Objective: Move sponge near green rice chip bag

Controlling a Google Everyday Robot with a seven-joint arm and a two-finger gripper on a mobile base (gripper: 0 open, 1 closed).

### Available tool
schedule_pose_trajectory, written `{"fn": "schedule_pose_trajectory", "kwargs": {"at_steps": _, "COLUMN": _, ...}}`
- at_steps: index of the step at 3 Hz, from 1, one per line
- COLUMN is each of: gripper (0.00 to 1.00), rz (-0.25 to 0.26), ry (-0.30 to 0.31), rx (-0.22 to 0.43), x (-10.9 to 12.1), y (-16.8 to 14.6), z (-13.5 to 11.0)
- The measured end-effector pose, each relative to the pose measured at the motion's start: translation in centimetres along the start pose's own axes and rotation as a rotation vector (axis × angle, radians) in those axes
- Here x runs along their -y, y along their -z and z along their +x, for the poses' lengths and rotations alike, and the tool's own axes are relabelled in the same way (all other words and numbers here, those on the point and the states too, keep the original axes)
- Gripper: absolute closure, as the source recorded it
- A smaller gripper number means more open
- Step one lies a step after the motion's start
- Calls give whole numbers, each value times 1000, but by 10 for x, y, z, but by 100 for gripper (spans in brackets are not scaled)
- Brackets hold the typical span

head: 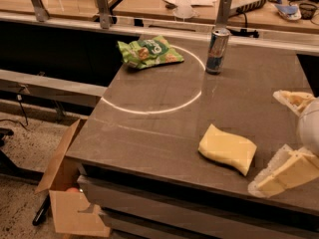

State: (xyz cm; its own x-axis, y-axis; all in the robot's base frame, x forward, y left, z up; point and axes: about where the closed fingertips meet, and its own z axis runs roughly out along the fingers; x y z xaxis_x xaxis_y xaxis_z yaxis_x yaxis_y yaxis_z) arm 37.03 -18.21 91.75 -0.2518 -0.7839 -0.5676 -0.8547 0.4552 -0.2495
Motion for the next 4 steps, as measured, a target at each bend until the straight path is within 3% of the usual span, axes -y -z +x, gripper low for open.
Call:
{"fn": "schedule_pose_trajectory", "kwargs": {"at_steps": 1, "gripper": 0, "rz": 1, "ry": -54, "rx": -26, "x": 3, "y": -25, "z": 21}}
{"fn": "schedule_pose_trajectory", "kwargs": {"at_steps": 2, "gripper": 0, "rz": 3, "ry": -65, "rx": -18, "x": 3, "y": -28, "z": 22}}
{"fn": "schedule_pose_trajectory", "kwargs": {"at_steps": 4, "gripper": 0, "rz": -34, "ry": -179, "rx": 132, "x": -1, "y": -54, "z": 20}}
